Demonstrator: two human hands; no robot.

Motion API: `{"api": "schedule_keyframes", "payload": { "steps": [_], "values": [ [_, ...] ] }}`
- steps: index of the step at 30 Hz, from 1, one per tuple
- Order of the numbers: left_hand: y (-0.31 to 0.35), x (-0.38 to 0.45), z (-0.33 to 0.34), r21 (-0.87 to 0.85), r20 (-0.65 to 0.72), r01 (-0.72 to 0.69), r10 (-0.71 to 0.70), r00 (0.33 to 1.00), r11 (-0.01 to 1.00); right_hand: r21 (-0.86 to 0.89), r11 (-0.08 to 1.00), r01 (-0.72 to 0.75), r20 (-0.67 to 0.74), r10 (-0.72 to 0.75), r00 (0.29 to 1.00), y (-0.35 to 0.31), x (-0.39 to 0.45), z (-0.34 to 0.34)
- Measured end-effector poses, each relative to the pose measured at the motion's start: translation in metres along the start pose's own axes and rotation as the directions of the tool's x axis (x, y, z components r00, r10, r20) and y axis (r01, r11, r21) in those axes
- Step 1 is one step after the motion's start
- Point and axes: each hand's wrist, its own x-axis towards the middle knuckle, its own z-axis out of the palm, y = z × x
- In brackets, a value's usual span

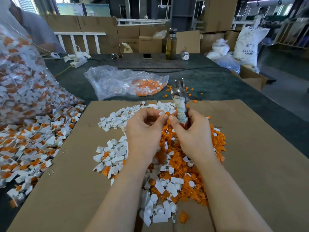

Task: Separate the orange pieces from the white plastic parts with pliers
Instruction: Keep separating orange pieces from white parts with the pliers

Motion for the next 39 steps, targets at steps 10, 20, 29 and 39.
{"api": "schedule_keyframes", "payload": {
  "steps": [10,20,29,39],
  "values": [
    [-0.001,-0.002,0.000,-0.003,0.006,-0.028,0.028,1.000,1.000,0.016,1.000,0.008,-0.005,-0.008,1.000,0.001,-0.001,0.001],
    [-0.002,0.000,-0.002,-0.012,0.015,-0.022,0.022,1.000,1.000,0.046,0.998,-0.037,0.070,0.034,0.997,0.000,0.000,-0.003],
    [-0.002,0.013,-0.020,-0.391,0.091,0.113,-0.083,0.992,0.913,-0.036,0.995,-0.093,0.432,0.099,0.896,-0.001,0.003,-0.019],
    [-0.004,0.016,-0.025,-0.399,0.105,0.105,-0.068,0.992,0.911,-0.054,0.994,-0.095,0.573,0.109,0.812,0.000,0.003,-0.020]
  ]
}}
